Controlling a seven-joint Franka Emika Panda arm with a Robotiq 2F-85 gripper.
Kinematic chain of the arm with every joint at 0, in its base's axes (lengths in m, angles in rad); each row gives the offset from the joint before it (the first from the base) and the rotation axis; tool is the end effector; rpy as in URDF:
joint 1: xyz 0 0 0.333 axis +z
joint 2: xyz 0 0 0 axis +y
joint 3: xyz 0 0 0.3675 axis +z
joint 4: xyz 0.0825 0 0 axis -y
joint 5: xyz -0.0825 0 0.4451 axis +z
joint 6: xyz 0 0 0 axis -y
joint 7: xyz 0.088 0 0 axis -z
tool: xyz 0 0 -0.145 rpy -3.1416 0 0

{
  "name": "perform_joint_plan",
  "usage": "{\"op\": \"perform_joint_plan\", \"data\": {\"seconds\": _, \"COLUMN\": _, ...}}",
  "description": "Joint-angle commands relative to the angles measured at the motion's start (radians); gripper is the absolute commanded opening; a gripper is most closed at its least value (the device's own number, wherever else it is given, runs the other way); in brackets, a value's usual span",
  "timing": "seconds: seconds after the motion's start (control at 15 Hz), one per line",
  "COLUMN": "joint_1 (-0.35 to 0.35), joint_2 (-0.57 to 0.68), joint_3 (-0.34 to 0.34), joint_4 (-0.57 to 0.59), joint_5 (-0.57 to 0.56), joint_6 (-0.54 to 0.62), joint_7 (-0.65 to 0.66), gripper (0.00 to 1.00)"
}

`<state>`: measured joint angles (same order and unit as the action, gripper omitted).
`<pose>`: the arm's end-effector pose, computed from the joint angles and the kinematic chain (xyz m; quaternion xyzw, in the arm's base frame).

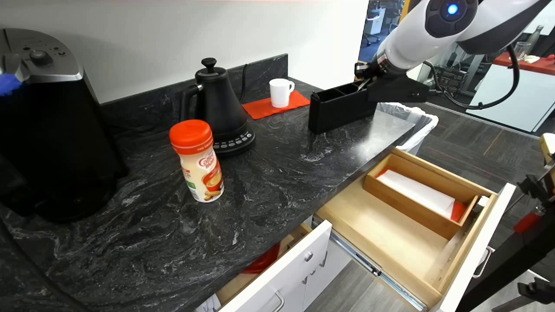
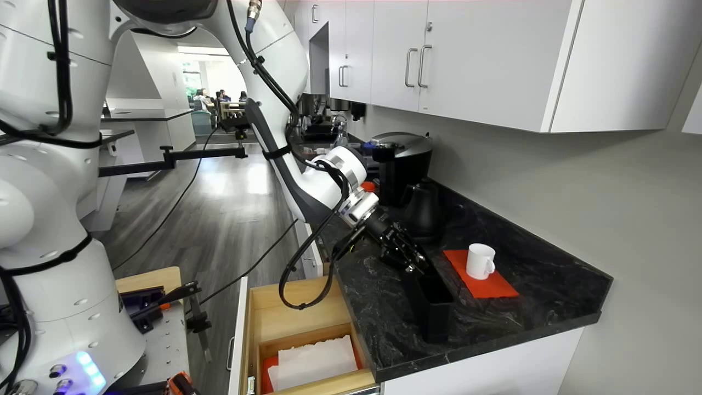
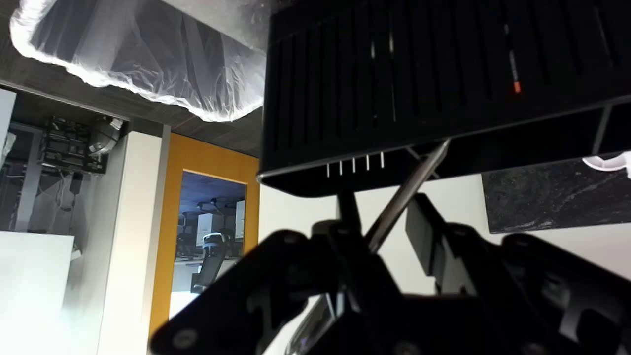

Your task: Remove the kitchen knife from the utensil holder and put it in the box that is in the open drawer

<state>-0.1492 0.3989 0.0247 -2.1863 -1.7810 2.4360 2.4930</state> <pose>0.6091 -0.1025 0.1658 0.7691 -0.4461 0.4053 0.2128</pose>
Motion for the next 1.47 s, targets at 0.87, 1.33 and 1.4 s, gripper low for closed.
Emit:
{"op": "perform_joint_plan", "data": {"seconds": 0.87, "joint_1": 0.068, "joint_2": -0.131, "joint_3": -0.002, "joint_4": -0.042, "joint_5": 0.118, "joint_6": -0.117, "joint_7": -0.074, "gripper": 0.07}}
{"op": "perform_joint_plan", "data": {"seconds": 1.33, "joint_1": 0.095, "joint_2": -0.204, "joint_3": 0.002, "joint_4": -0.032, "joint_5": 0.177, "joint_6": -0.186, "joint_7": -0.165, "gripper": 0.07}}
{"op": "perform_joint_plan", "data": {"seconds": 1.4, "joint_1": 0.100, "joint_2": -0.219, "joint_3": 0.004, "joint_4": -0.029, "joint_5": 0.187, "joint_6": -0.199, "joint_7": -0.191, "gripper": 0.07}}
